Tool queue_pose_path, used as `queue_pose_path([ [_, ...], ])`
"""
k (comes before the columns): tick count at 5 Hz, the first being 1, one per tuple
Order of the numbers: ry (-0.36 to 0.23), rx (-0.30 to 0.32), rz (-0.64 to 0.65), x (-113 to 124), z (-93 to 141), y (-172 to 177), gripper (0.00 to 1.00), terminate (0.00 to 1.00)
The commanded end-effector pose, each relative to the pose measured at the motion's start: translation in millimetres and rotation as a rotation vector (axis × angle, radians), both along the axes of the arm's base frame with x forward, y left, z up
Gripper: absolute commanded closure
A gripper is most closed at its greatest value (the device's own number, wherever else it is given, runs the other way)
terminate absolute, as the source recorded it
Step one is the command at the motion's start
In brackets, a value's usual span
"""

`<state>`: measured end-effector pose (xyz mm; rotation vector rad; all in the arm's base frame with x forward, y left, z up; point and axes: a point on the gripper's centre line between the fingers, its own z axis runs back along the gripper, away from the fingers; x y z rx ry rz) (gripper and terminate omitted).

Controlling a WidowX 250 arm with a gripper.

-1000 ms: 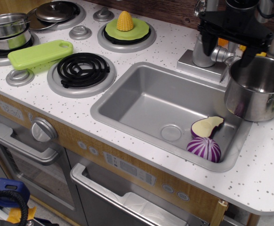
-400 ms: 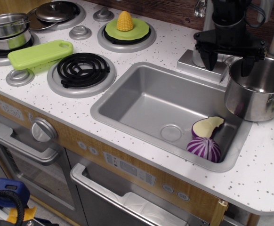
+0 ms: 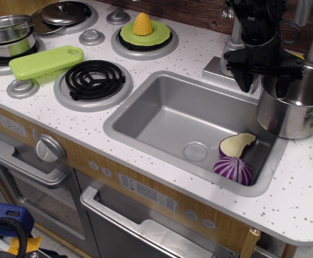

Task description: Put pot in sink

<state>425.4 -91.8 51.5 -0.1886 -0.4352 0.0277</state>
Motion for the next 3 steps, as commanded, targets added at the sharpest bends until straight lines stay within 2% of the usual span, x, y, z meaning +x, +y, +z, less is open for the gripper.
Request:
queue_pose_path([
  [1,-0.041,-0.011,-0.003,2.8,9.1,1.0,1.0,0.0],
  [3,-0.035,0.002,-0.019,1.3,13.9,1.1,1.0,0.0],
])
